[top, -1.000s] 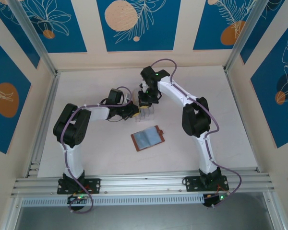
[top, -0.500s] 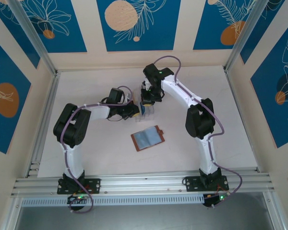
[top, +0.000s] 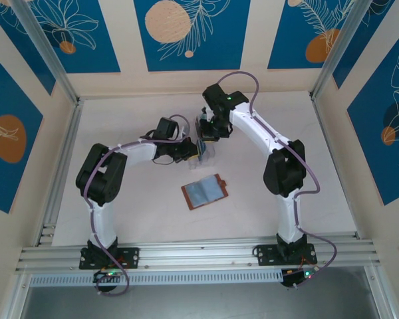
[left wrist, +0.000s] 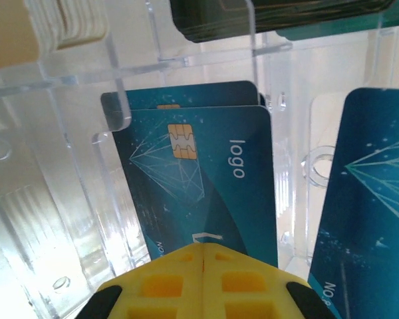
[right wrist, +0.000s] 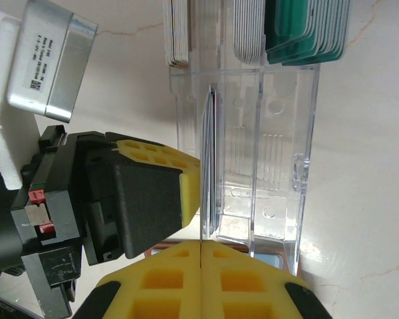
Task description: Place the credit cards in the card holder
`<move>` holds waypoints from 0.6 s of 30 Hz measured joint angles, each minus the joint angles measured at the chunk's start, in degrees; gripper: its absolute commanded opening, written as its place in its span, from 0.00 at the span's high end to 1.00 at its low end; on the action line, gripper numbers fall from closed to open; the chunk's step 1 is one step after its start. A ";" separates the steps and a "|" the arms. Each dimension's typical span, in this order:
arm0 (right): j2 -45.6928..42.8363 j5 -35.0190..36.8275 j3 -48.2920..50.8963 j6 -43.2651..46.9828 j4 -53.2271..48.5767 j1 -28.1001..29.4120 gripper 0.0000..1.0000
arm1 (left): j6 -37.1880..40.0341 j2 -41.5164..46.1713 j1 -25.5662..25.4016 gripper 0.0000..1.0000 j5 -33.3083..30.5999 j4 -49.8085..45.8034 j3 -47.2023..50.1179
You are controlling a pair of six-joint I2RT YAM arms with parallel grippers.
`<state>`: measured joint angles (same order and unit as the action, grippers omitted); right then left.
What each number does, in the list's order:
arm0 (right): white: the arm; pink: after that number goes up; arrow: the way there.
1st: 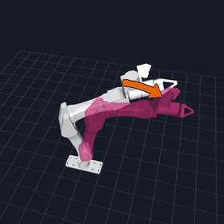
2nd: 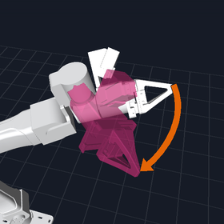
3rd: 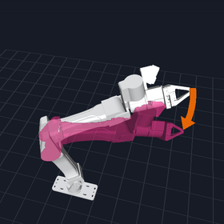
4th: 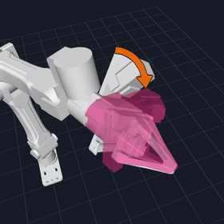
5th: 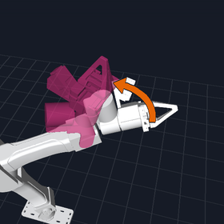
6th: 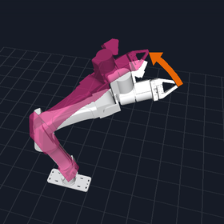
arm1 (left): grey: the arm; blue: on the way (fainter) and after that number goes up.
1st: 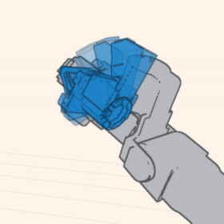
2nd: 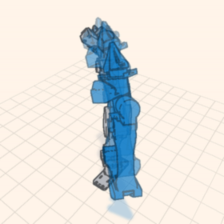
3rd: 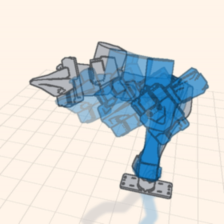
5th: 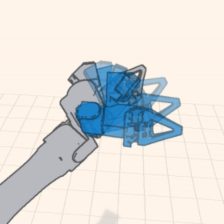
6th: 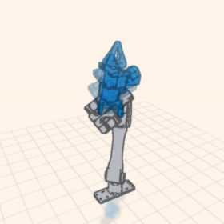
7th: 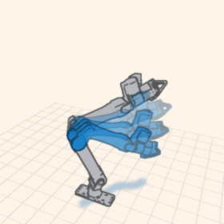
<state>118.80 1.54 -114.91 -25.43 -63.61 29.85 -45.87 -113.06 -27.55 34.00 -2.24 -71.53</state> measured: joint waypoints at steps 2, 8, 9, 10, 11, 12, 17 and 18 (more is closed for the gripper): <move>-0.68 0.04 0.79 0.00 -0.02 -0.15 1.00 | 0.04 0.00 -0.13 0.95 -0.02 -0.44 -0.44; -3.93 0.13 5.09 0.20 1.18 -0.48 1.00 | 1.55 1.14 -0.13 0.95 -1.64 -3.02 -0.11; -5.01 -0.04 6.47 0.26 1.79 -0.48 1.00 | 1.86 2.08 -0.13 0.95 -2.14 -3.56 0.28; -6.12 -0.11 7.78 0.42 2.19 -0.48 1.00 | 2.23 3.23 -0.13 0.95 -2.58 -4.13 0.76; -7.15 -0.33 8.98 0.46 2.73 -0.52 1.00 | 2.58 4.52 -0.13 0.94 -2.95 -4.72 1.27; -8.57 -0.57 10.45 0.48 3.28 -0.52 1.00 | 2.93 5.90 -0.13 0.94 -3.23 -5.18 1.79; -15.08 -2.84 17.03 0.66 6.29 -0.70 1.00 | 4.11 12.50 -0.13 0.93 -3.76 -6.43 4.59; -16.61 -3.54 18.88 0.66 7.10 -0.74 1.00 | 4.42 13.88 -0.17 0.93 -3.87 -6.60 5.75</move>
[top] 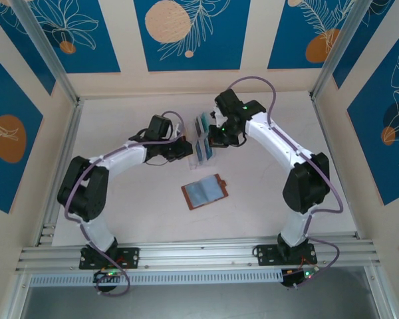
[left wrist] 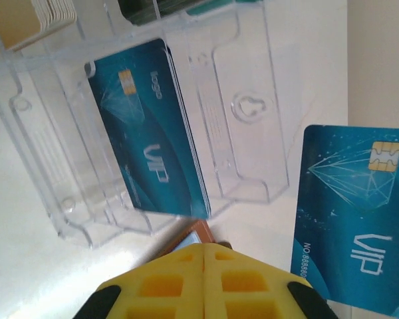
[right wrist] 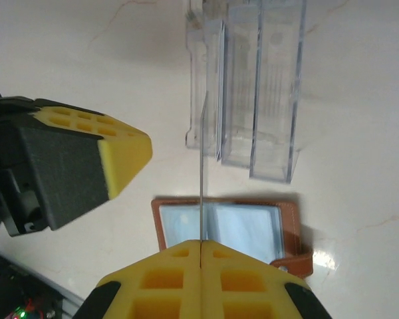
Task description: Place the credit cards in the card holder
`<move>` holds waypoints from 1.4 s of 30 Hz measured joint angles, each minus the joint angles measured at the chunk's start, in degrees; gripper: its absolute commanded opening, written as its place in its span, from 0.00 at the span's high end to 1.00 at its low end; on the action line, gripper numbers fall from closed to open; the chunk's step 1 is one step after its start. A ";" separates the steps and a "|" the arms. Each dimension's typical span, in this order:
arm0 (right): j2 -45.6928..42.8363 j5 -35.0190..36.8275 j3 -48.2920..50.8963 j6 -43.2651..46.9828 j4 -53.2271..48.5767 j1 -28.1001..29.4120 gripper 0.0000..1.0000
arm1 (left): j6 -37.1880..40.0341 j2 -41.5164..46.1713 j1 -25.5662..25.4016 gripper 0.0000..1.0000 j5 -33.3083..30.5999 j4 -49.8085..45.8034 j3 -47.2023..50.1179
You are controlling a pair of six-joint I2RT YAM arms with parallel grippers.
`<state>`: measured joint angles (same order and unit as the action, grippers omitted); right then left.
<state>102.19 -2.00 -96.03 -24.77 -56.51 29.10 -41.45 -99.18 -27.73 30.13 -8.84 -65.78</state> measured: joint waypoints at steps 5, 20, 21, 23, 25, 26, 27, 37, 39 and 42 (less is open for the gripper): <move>-6.60 -4.46 10.58 0.00 4.52 0.00 1.00 | 1.51 5.68 -2.45 0.91 -1.60 -2.89 6.05; -12.33 -17.79 34.12 -0.24 19.78 0.00 1.00 | 0.11 5.68 -14.64 0.90 -6.88 -4.98 16.33; -12.35 -18.12 34.80 -0.26 20.31 0.00 1.00 | -0.02 5.25 -14.69 0.90 -7.08 -4.92 16.59; -12.35 -18.56 35.76 -0.26 21.29 0.00 1.00 | -0.13 4.76 -14.69 0.90 -7.76 -4.98 17.07; -12.35 -18.95 36.57 -0.26 22.27 0.00 1.00 | -0.11 4.26 -14.73 0.90 -8.37 -5.16 17.38; -12.35 -19.08 36.89 -0.28 22.67 0.00 1.00 | -0.02 4.13 -14.73 0.90 -8.63 -5.27 17.44; -12.35 -19.23 37.24 -0.28 22.95 0.00 1.00 | 0.04 4.07 -14.78 0.90 -8.92 -5.40 17.49; -11.91 -20.20 39.95 -0.70 25.94 -0.11 1.00 | 2.05 4.11 -14.45 0.91 -10.75 -6.29 17.51; -11.32 -20.61 40.61 -0.72 26.64 -0.35 1.00 | 2.67 4.20 -14.27 0.91 -10.88 -6.62 17.51; -10.40 -21.27 41.94 -0.96 27.63 -0.68 1.00 | 3.19 4.46 -13.75 0.91 -11.15 -7.19 17.51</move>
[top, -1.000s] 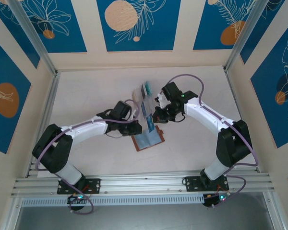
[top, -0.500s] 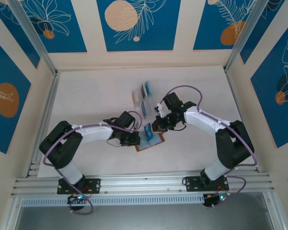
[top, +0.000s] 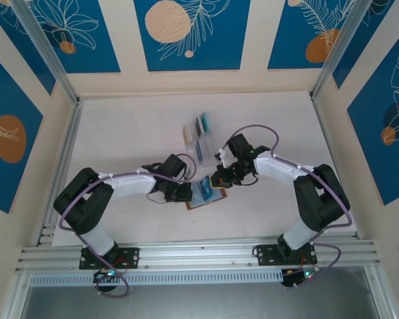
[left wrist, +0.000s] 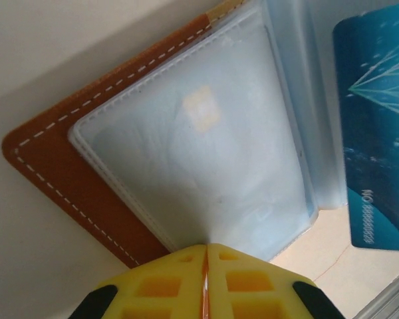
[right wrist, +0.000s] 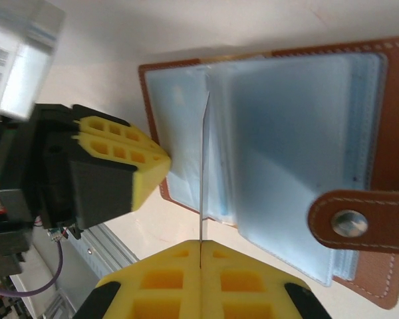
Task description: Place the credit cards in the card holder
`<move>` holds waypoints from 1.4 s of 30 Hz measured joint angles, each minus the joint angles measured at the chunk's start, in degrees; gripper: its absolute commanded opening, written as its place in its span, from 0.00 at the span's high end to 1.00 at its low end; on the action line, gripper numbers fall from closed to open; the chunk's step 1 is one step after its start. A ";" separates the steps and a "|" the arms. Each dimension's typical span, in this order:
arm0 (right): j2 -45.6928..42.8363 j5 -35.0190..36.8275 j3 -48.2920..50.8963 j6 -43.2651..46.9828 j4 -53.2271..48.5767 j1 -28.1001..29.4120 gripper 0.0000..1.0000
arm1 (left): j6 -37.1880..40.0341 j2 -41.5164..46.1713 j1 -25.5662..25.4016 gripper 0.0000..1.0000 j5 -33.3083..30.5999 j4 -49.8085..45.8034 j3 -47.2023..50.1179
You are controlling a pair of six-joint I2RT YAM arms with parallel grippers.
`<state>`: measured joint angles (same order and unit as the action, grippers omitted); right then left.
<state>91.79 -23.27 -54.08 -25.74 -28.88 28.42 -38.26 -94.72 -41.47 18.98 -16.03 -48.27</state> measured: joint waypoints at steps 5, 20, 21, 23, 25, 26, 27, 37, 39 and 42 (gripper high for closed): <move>2.36 -1.86 1.11 -0.20 1.90 -0.39 1.00 | 1.22 0.66 1.49 0.91 -0.13 -0.94 0.39; 4.66 -9.05 2.91 -0.39 7.58 -0.44 1.00 | 2.93 1.66 3.65 0.91 0.07 -1.62 1.42; 4.96 -9.35 2.91 -0.39 7.87 -0.44 1.00 | 3.02 1.66 3.65 0.92 0.11 -1.64 1.42; 5.53 -9.68 2.89 -0.35 8.13 -0.44 1.00 | 3.30 1.66 3.74 0.91 0.24 -1.60 1.51; 6.16 -9.75 2.89 -0.33 8.20 -0.44 1.00 | 3.39 1.68 3.87 0.91 0.42 -1.57 1.57; 6.47 -9.73 2.89 -0.28 8.24 -0.44 1.00 | 3.54 1.68 3.87 0.91 0.46 -1.53 1.64; 6.86 -9.75 2.89 -0.17 8.28 -0.44 1.00 | 3.58 1.68 3.91 0.91 0.48 -1.51 1.64; 8.94 -9.29 2.75 0.11 8.02 -0.44 1.00 | 3.96 1.95 3.98 0.91 0.63 -1.33 1.97; 8.94 -8.66 2.51 0.26 7.41 -0.44 1.00 | 3.96 1.95 4.09 0.91 0.66 -1.33 2.01; 8.94 -7.80 1.44 0.35 6.27 -0.42 1.00 | 3.96 1.99 4.22 0.91 0.72 -1.31 2.10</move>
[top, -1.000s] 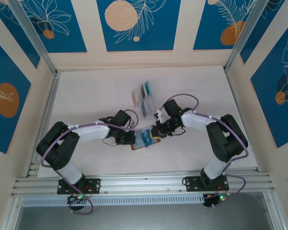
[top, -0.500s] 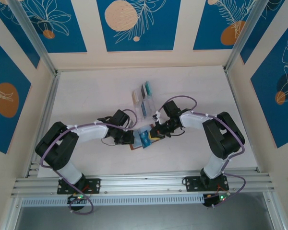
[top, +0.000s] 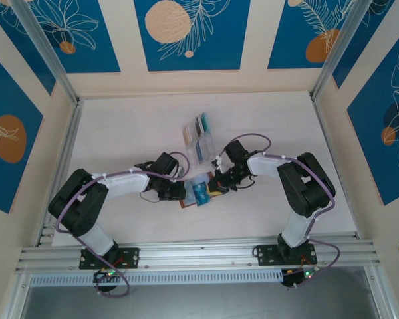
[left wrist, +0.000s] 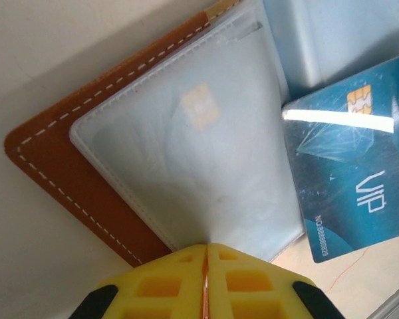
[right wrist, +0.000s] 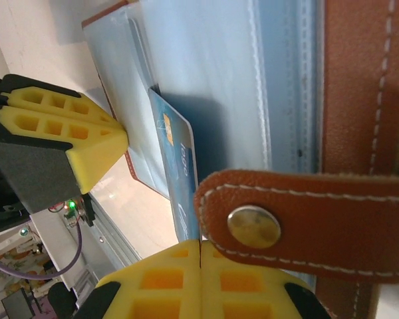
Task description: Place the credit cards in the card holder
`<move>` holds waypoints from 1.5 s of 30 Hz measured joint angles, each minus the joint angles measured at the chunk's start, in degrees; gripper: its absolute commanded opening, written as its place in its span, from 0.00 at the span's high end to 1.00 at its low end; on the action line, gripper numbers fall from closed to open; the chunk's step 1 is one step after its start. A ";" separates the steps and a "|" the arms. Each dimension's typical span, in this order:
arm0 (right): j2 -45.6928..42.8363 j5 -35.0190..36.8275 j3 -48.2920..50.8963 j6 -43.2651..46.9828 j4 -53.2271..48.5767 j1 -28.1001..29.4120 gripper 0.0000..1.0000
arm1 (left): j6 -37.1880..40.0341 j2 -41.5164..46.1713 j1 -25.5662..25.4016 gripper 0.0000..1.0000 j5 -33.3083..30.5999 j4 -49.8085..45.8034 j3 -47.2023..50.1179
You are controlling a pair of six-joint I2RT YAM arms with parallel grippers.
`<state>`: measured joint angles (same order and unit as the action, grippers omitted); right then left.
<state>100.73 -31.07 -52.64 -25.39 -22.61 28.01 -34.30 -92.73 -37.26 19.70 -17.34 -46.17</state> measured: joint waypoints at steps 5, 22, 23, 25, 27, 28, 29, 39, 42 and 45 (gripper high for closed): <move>0.02 0.83 -2.40 -0.02 -0.92 0.07 1.00 | 0.00 0.00 0.07 0.91 0.17 0.15 0.07; 0.02 9.92 -9.40 1.99 -8.72 4.26 1.00 | -0.02 0.13 0.13 0.91 0.33 0.39 0.33; 0.04 10.34 -9.86 2.08 -9.11 4.61 1.00 | -0.02 0.20 0.20 0.91 0.39 0.55 0.44; 0.35 11.04 -10.78 2.08 -9.81 5.29 1.00 | -0.02 0.28 0.24 0.91 0.48 0.68 0.59; 0.83 11.26 -11.41 2.08 -9.84 5.86 0.96 | -0.02 0.37 0.31 0.91 0.61 0.94 0.81; 1.11 11.23 -11.54 2.08 -9.86 6.05 0.94 | -0.02 0.39 0.31 0.91 0.61 1.01 0.83; 1.29 11.21 -11.56 2.05 -9.81 6.19 0.92 | -0.02 0.39 0.33 0.91 0.63 1.03 0.83; 1.92 9.27 -11.58 1.84 -9.53 6.25 0.83 | -0.02 0.44 0.39 0.91 0.83 1.51 1.14; 1.95 8.57 -11.56 1.81 -9.51 6.21 0.83 | -0.04 0.48 0.39 0.91 0.83 1.70 1.29; 2.54 8.57 -11.65 1.84 -9.53 6.14 0.85 | -0.04 0.74 0.39 0.91 0.81 1.97 1.57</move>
<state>103.26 -22.50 -64.29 -23.55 -32.14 34.15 -34.35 -91.98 -36.86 20.51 -15.38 -44.60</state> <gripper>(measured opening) 0.167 0.088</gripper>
